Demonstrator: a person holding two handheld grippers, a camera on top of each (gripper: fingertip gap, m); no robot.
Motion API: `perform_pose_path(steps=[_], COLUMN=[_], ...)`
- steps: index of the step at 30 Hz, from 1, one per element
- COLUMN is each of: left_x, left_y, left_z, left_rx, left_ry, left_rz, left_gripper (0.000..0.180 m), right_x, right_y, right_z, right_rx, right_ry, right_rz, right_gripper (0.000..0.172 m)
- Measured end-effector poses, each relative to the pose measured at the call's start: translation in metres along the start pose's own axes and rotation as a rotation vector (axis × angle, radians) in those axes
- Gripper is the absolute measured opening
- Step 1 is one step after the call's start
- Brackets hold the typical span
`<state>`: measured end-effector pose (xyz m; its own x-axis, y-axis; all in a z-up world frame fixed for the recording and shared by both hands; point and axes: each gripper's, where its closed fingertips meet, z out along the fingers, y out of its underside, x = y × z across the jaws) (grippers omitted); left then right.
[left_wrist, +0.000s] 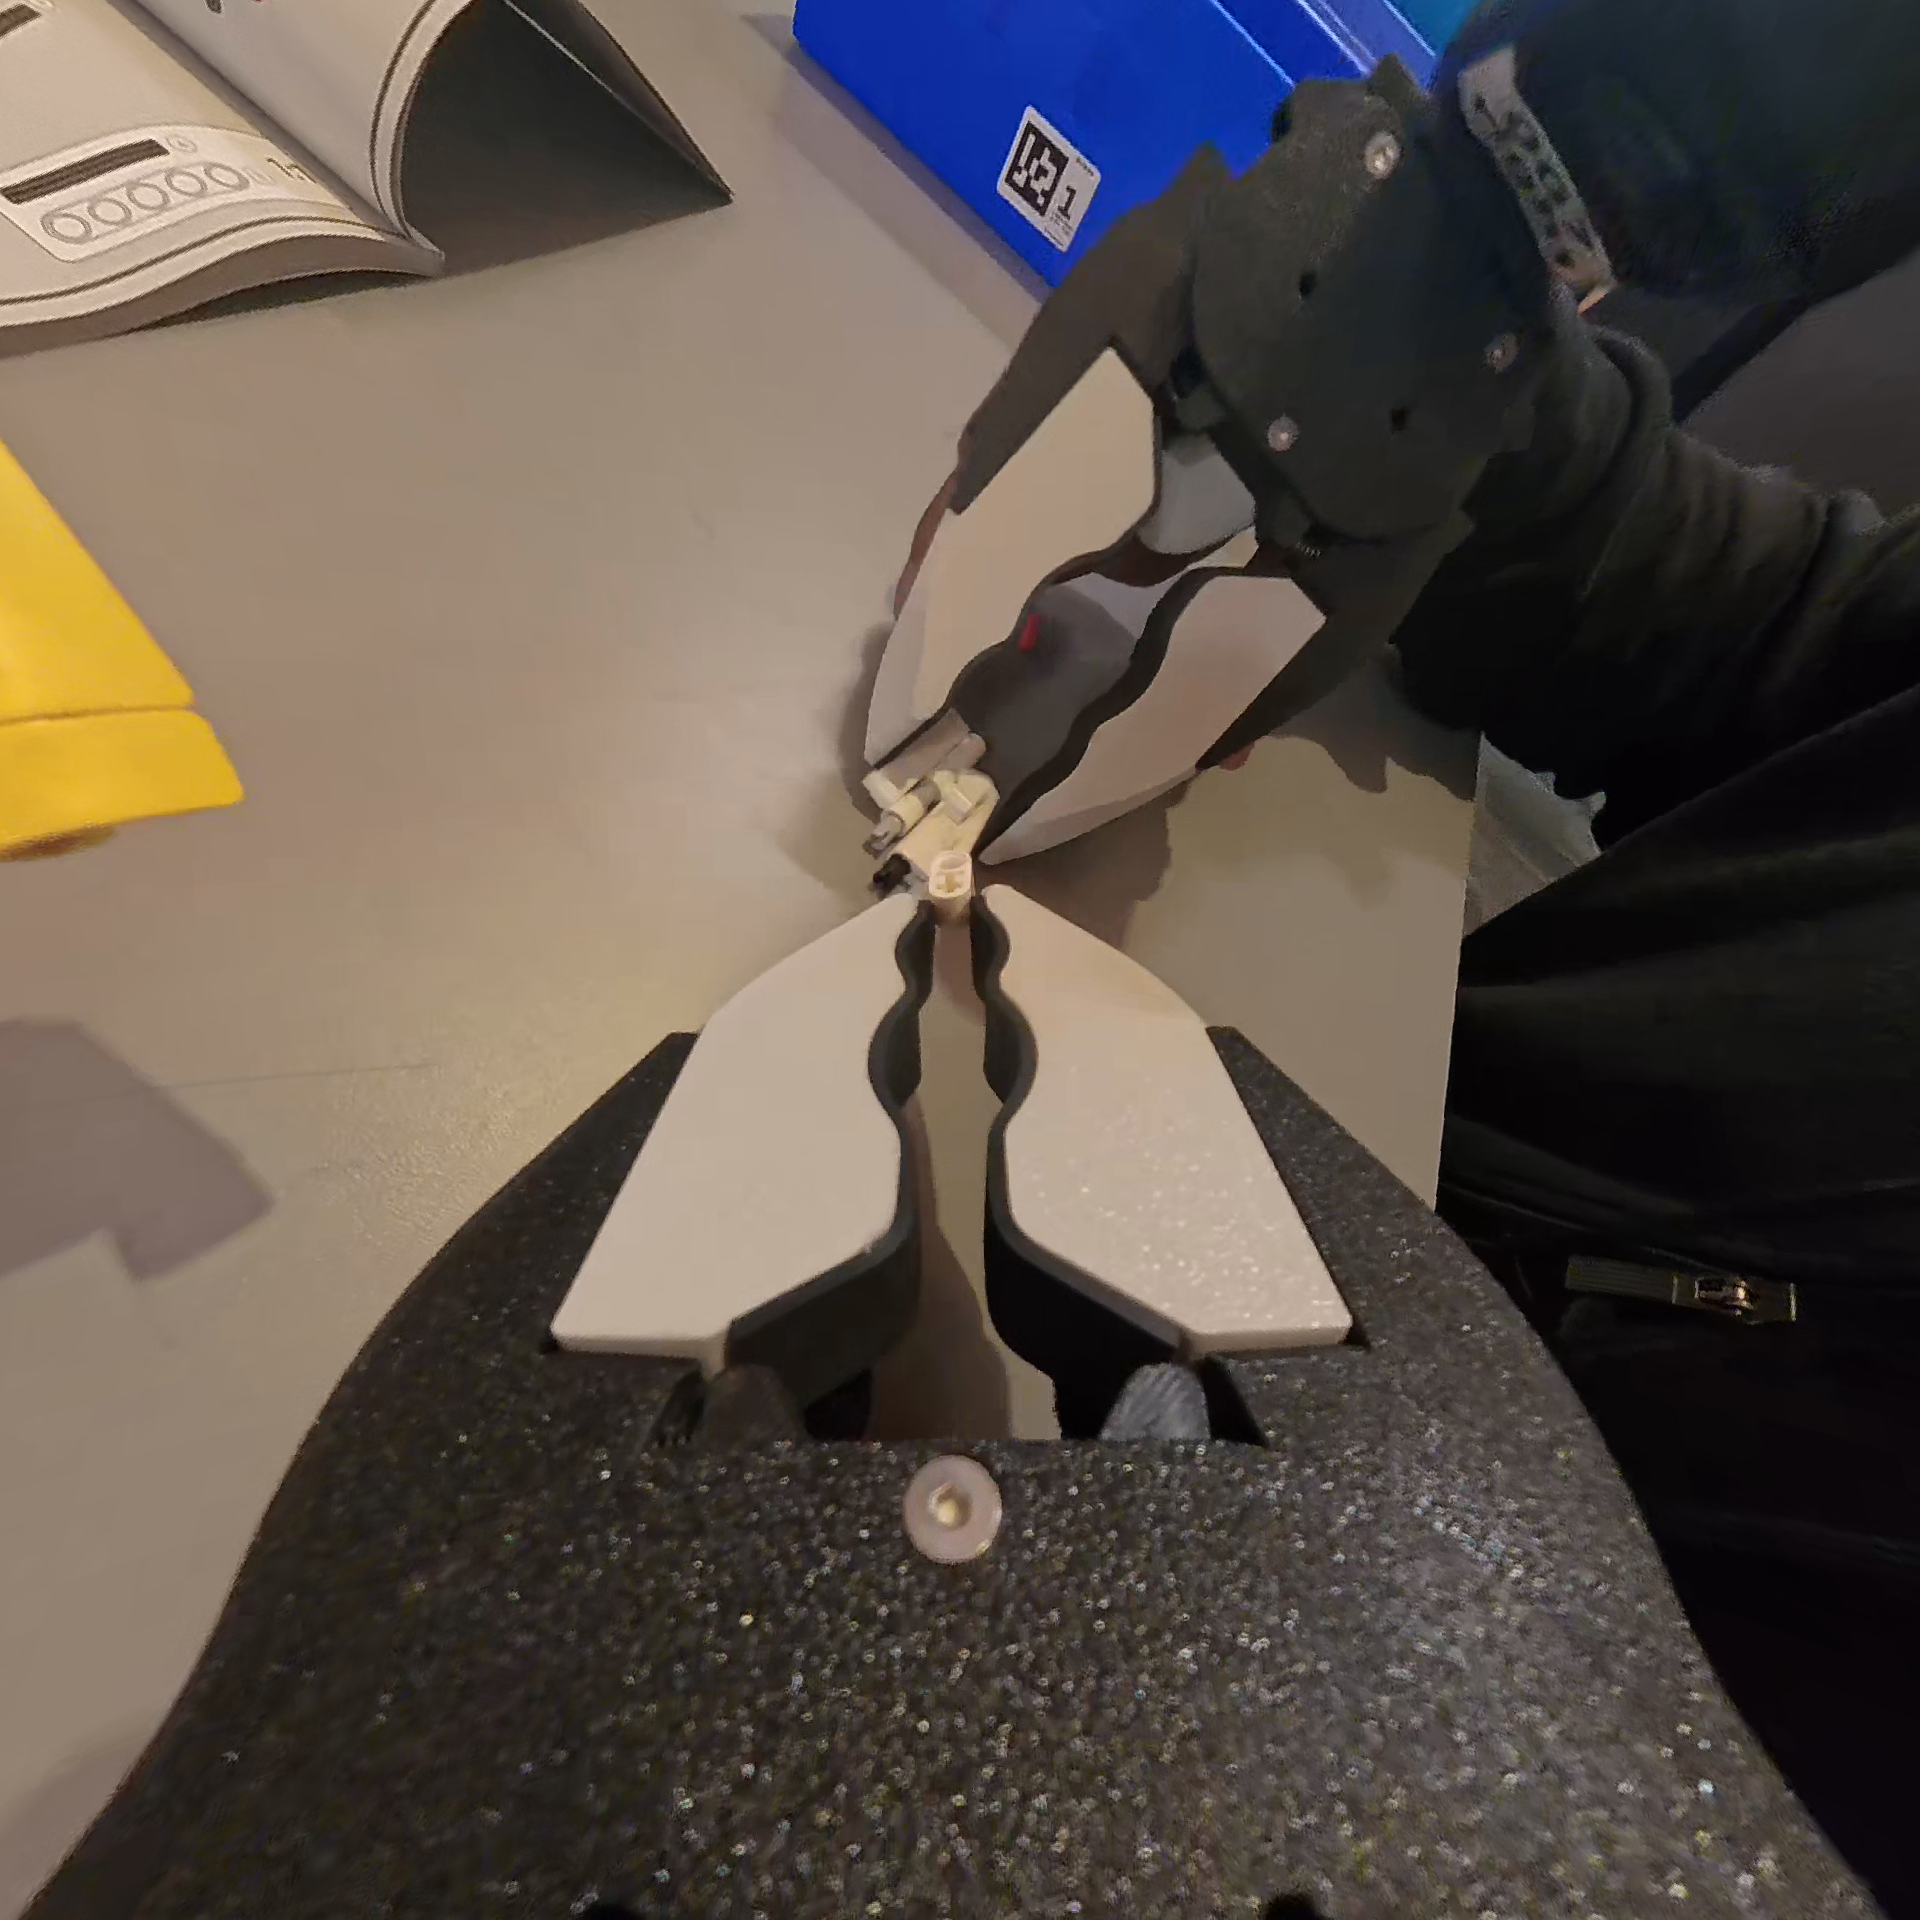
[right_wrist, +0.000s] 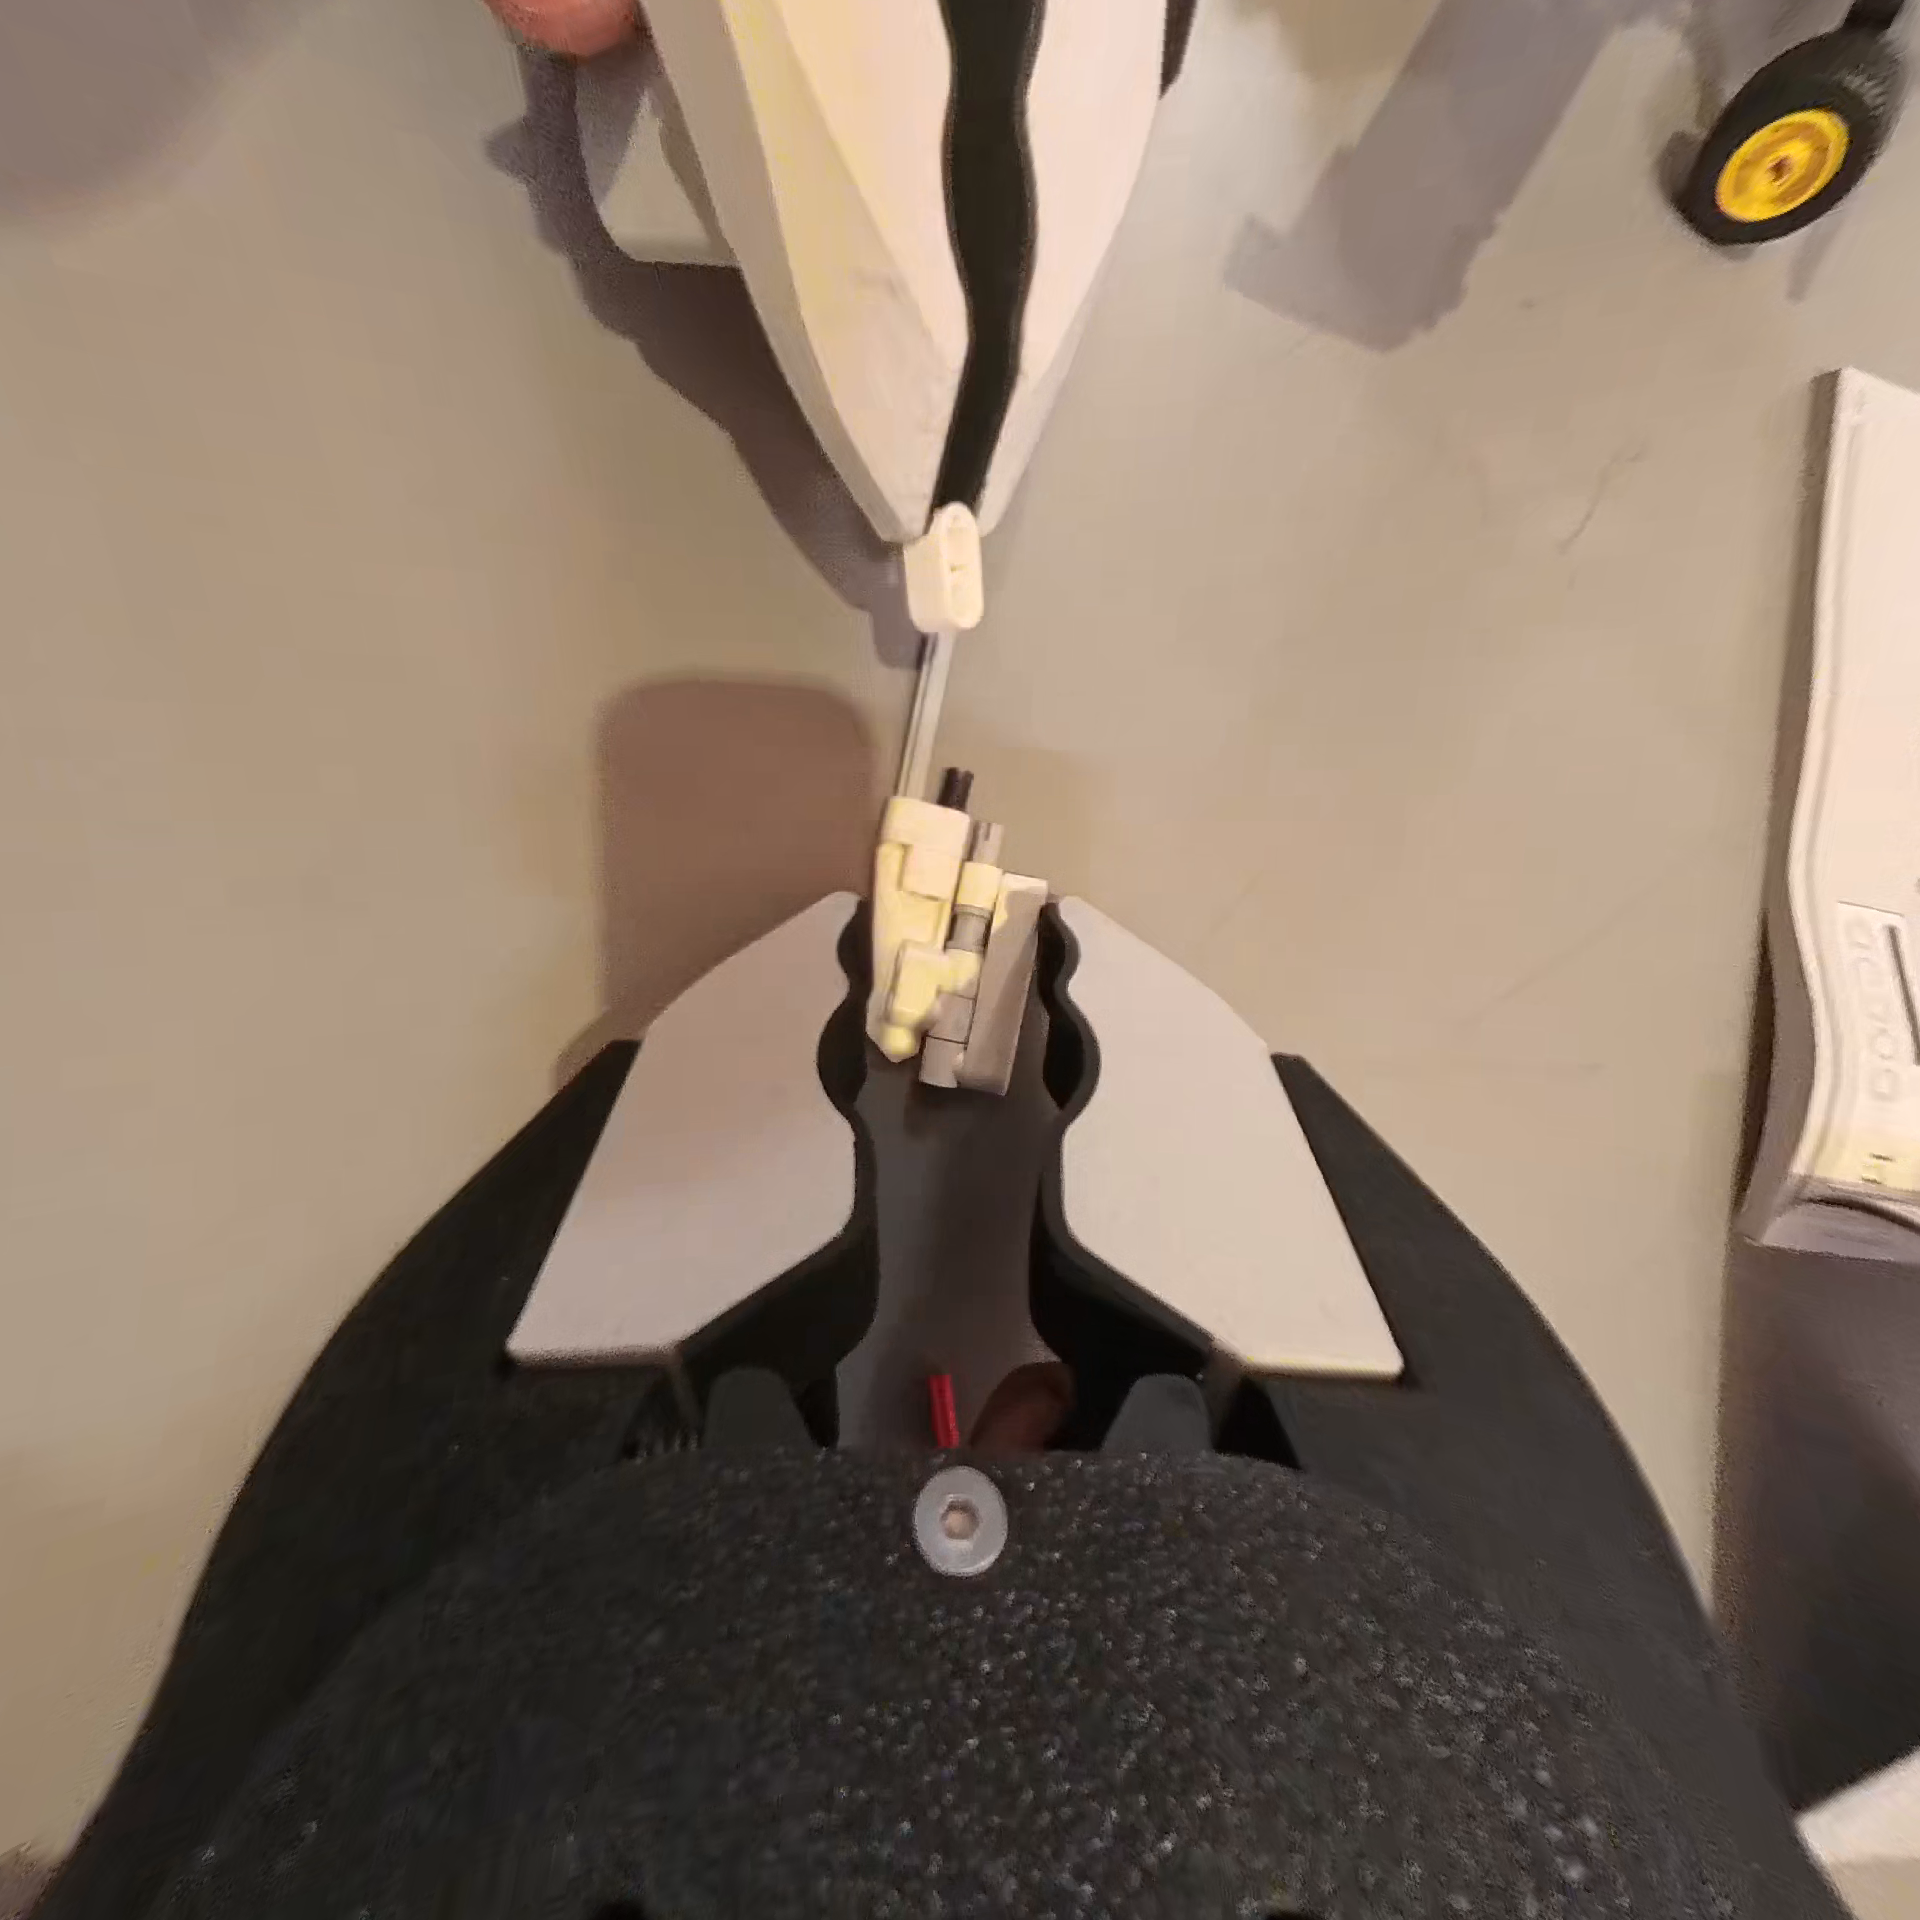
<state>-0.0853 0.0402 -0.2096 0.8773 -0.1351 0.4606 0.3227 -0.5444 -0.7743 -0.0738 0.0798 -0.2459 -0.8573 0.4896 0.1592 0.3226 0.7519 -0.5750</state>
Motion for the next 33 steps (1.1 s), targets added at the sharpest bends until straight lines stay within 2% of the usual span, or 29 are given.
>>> perform_pose_path(steps=[4, 6, 8, 11, 19, 26, 33], left_x=[-0.003, -0.004, -0.005, -0.005, -0.004, -0.006, -0.028], left_y=[-0.004, -0.006, -0.007, -0.007, -0.010, -0.029, -0.014], left_z=[-0.001, -0.002, -0.003, -0.002, 0.003, 0.024, 0.046], left_rx=[0.026, 0.043, 0.050, 0.048, 0.032, -0.019, -0.143], left_ry=[-0.010, -0.020, -0.026, -0.033, -0.049, -0.104, -0.184], left_rz=[-0.004, -0.009, -0.013, -0.008, 0.042, 0.139, 0.136], left_gripper=[0.007, 0.007, 0.007, 0.007, 0.007, 0.007, 0.007], right_x=[0.006, 0.010, 0.009, 0.007, 0.018, 0.023, 0.023], right_y=[-0.002, -0.005, -0.004, -0.001, 0.007, 0.013, 0.027], right_z=[-0.005, -0.010, -0.012, -0.012, -0.016, -0.018, -0.017], right_rx=[0.060, 0.103, 0.116, 0.119, 0.093, 0.133, 0.098], right_ry=[0.163, 0.245, 0.282, 0.282, 0.331, 0.235, 0.158], right_rz=[-0.058, -0.080, -0.095, -0.077, 0.000, 0.253, 0.402], right_gripper=[0.026, 0.013, 0.011, 0.019, 0.023, 0.022, 0.012])
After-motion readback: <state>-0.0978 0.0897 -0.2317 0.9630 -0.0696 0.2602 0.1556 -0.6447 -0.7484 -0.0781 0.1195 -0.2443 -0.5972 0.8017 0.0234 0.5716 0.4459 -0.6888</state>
